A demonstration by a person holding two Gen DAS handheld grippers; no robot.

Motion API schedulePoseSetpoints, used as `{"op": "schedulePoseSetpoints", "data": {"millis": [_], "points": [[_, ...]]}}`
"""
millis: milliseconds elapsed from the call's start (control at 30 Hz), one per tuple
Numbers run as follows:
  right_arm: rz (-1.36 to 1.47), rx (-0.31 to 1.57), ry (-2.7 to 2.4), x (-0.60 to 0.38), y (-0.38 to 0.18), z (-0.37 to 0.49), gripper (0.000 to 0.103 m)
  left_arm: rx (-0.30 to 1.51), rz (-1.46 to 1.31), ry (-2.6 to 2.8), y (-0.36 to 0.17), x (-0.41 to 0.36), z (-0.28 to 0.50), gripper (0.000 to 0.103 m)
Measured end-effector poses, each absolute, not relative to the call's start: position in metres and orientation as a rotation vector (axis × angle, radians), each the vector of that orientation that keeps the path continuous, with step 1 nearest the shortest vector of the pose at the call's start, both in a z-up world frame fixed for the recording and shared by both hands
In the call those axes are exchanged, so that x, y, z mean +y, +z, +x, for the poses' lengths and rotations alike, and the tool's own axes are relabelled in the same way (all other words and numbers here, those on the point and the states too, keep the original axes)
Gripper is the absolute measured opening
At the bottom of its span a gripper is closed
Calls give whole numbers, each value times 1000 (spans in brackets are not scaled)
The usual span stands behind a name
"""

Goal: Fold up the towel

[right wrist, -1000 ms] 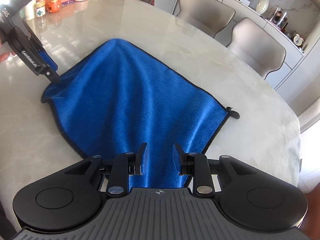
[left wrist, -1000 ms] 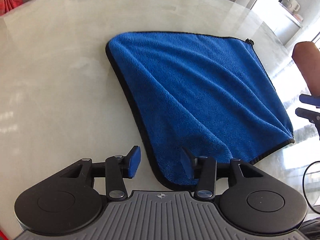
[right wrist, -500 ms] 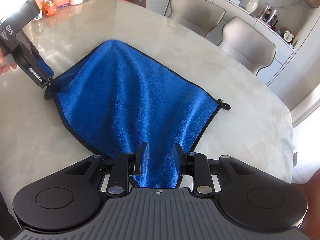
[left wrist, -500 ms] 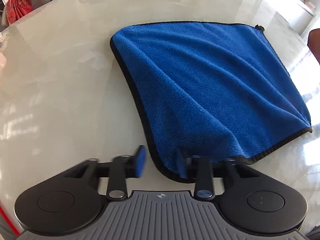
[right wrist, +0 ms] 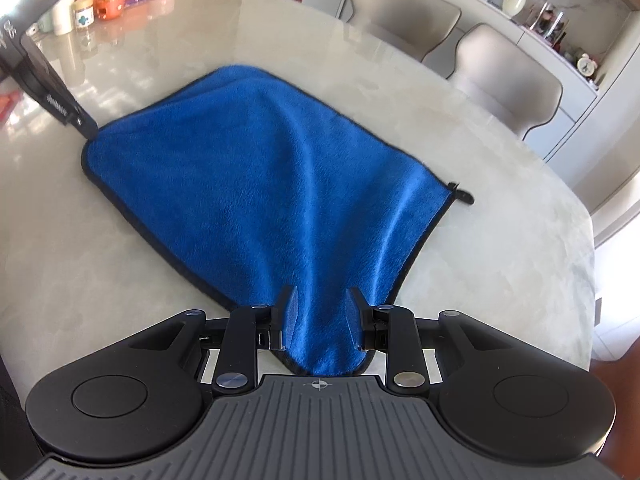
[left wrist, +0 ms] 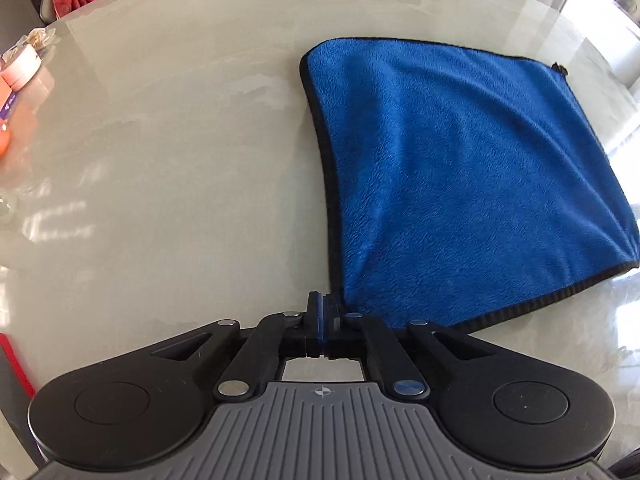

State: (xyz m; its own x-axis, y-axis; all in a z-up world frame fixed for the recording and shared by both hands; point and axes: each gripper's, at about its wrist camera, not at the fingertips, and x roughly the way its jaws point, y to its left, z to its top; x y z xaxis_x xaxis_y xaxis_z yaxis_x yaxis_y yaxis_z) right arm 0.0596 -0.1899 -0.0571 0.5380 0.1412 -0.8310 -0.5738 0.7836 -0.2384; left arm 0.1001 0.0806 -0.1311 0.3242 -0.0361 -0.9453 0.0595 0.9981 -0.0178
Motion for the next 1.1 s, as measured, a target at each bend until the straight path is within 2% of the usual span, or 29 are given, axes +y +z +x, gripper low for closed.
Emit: {"op": "schedulePoseSetpoints", "data": {"millis": [100,267,333,467,500,567,700,767,800,1100], "points": [[-515,942,409,-196,-66,63,27,1225,-4,-77,-128,82,98,3],[-363,987,319,-217,-79,79,28,1201,-15,-120,-125,74,102,26],[-284,998,286,-227,-84,87,28,1199,-18,-124,-126,72,106,32],[-193,1014,223,-241,-88,105,28,1183,5,-154,-123,67,125,36],[-162,1012,229,-245,-86,111,29,1171,13,-159,-122,67,129,38],[-80,1006,265,-255,-80,123,37,1149,17,-165,-119,67,139,45],[107,1037,286,-277,-86,145,39,1118,15,-170,-117,61,158,45],[174,1058,277,-285,-93,154,28,1111,7,-173,-118,56,162,45],[177,1063,259,-288,-97,157,27,1109,2,-175,-118,55,163,45],[192,1061,236,-288,-109,173,27,1148,18,-194,-133,42,169,45]]}}
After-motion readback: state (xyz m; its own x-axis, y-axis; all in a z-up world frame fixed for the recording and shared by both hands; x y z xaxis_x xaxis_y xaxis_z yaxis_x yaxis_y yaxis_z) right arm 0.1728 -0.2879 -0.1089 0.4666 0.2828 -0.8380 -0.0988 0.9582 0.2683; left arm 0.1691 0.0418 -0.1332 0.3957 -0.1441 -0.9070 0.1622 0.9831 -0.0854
